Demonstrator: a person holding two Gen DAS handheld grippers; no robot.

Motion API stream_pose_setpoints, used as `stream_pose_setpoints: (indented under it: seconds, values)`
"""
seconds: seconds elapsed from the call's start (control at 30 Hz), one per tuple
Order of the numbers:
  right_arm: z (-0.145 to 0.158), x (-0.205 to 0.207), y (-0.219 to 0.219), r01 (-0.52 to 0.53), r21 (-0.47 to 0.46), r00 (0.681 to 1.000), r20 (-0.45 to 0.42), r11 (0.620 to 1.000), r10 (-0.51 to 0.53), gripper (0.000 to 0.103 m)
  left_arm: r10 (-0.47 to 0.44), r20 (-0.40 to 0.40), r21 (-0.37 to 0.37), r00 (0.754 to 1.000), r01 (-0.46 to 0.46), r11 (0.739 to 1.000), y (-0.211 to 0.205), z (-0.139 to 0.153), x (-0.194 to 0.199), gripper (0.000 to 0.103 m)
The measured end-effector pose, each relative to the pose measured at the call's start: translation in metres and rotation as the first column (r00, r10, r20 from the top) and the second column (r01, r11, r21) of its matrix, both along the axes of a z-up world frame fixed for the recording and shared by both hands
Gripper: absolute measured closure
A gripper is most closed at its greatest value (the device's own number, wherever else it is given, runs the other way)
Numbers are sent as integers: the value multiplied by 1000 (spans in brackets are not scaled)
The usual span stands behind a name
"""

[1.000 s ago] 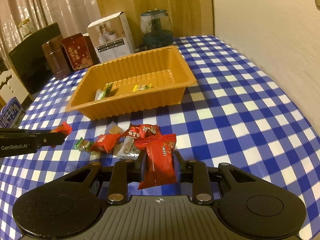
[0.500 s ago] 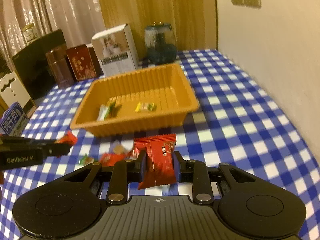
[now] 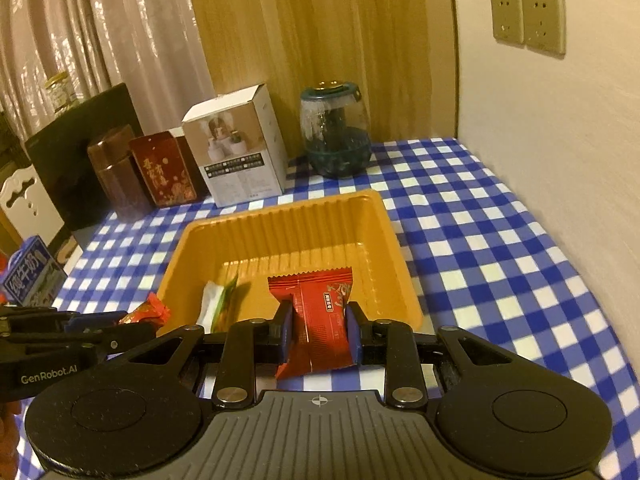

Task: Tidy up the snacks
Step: 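Carry both red candies over the tray and open both tools to release them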

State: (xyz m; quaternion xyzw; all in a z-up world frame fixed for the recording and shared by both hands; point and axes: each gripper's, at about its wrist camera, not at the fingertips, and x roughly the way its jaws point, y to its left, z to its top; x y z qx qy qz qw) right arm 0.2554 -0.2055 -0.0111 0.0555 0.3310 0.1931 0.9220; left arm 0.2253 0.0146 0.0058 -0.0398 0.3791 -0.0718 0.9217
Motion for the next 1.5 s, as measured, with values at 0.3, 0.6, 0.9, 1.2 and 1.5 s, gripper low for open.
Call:
stream_pose_setpoints:
  seconds: [0.3,0.6,0.9,1.2,1.5]
  values:
    - [-20,43,5,21,29,997,-68,999,-19,75,19,0,-17,1000,-19,1000,3,-9,44,78]
    - [-33,56,6,32,38,996,-88,999,-29,75,13,-30,-19,999,-13,1000,0,-33,64,78]
    - [-37,59,5,37,51,995,-99,998,-32,75,41,-13,-27,999,-42,999,6,-38,66,64]
    - [-36,60,10,31,64,994,-105,997,-25,75,52,-19,-25,998,-52,998,14,-36,60,64]
    - [-31,66,14,40,105,996,-86,994,-31,74,46,-13,-21,999,-47,999,12,-34,57,64]
